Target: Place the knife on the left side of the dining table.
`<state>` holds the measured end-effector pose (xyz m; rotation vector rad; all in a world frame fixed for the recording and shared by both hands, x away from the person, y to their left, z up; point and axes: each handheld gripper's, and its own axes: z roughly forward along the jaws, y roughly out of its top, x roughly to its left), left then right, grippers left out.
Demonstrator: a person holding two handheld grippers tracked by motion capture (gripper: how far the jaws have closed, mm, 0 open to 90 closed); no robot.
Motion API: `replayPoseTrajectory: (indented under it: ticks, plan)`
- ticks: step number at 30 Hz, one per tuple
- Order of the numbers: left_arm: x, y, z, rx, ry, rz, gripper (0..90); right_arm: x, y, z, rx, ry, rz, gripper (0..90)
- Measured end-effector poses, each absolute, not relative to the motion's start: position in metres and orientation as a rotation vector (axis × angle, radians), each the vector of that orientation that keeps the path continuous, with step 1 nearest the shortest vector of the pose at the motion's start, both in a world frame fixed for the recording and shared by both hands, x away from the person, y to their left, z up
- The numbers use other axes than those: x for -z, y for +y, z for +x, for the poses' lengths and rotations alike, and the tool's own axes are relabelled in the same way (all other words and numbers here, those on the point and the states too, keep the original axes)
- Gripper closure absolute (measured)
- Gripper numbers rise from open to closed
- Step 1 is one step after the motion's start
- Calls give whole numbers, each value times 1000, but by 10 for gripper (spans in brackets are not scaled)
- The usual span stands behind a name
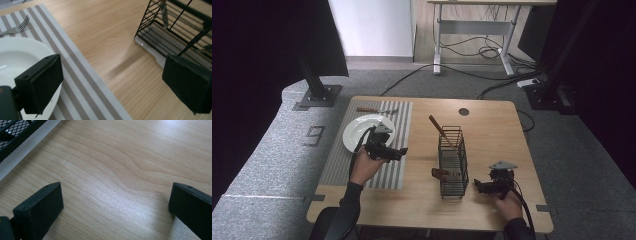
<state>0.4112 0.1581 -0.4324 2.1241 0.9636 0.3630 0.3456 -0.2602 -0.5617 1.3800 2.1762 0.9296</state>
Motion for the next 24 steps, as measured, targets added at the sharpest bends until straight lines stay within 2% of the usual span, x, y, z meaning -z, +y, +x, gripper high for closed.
replayPoseTrajectory:
  ticks: [15,24]
  plan:
    - [416,125,434,-307,960,2097,0,562,-260,346,-930,2176,1378,0]
    - [404,104,445,-311,969,2081,21,562,-260,346,-930,2175,1381,0]
